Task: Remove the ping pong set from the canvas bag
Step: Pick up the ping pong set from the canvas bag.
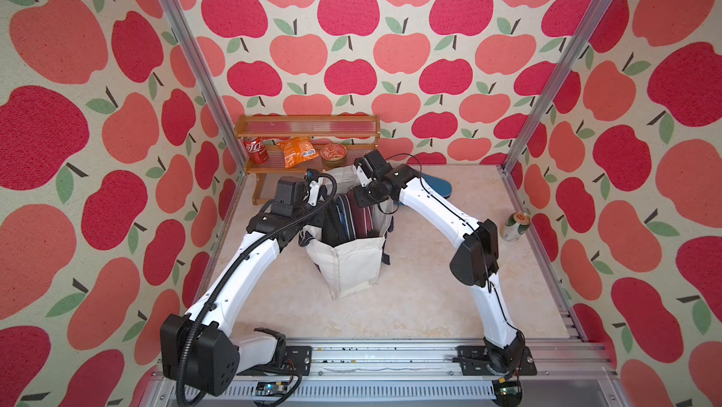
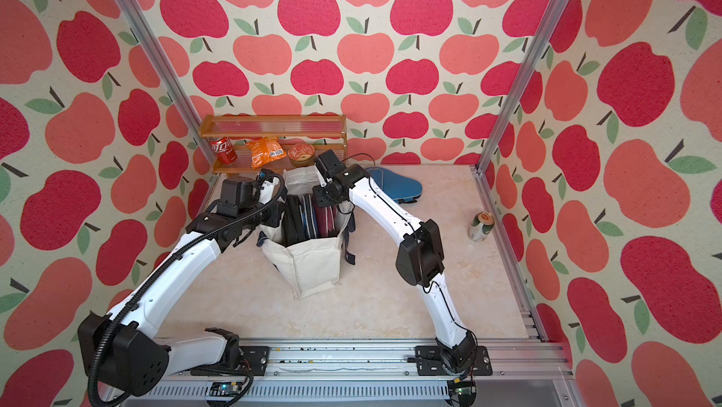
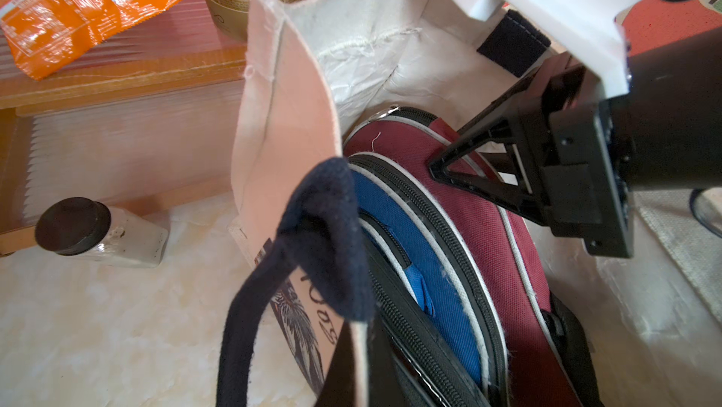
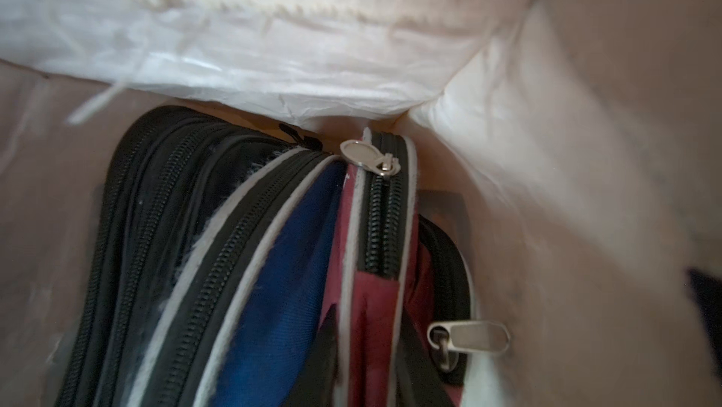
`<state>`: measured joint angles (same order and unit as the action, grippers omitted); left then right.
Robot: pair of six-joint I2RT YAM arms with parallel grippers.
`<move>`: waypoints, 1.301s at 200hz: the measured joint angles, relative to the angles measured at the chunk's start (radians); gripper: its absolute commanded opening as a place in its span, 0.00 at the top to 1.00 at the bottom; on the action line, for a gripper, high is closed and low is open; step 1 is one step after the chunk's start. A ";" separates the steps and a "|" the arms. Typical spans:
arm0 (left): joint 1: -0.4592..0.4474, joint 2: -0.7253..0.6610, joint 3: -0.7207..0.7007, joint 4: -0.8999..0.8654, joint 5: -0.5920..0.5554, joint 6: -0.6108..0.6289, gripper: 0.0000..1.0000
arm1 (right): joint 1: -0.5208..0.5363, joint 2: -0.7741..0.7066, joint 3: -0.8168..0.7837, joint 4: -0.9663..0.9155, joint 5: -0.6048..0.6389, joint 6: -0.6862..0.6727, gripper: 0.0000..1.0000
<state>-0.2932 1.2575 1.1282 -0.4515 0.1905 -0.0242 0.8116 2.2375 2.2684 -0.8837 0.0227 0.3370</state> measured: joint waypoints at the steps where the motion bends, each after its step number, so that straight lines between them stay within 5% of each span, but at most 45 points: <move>1: 0.000 0.000 0.000 0.000 0.000 0.000 1.00 | 0.000 0.000 0.000 0.000 0.001 0.000 0.83; 71: 0.000 0.000 0.000 -0.001 -0.001 0.000 1.00 | 0.040 -0.048 -0.062 0.048 0.077 -0.014 0.88; 260: 0.001 0.003 0.000 -0.001 -0.003 0.000 1.00 | 0.046 -0.477 -0.428 0.485 0.213 -0.117 0.92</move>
<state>-0.2924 1.2606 1.1282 -0.4522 0.1871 -0.0246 0.8574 1.7603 1.8404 -0.3985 0.2359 0.2199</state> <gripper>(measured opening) 0.047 0.180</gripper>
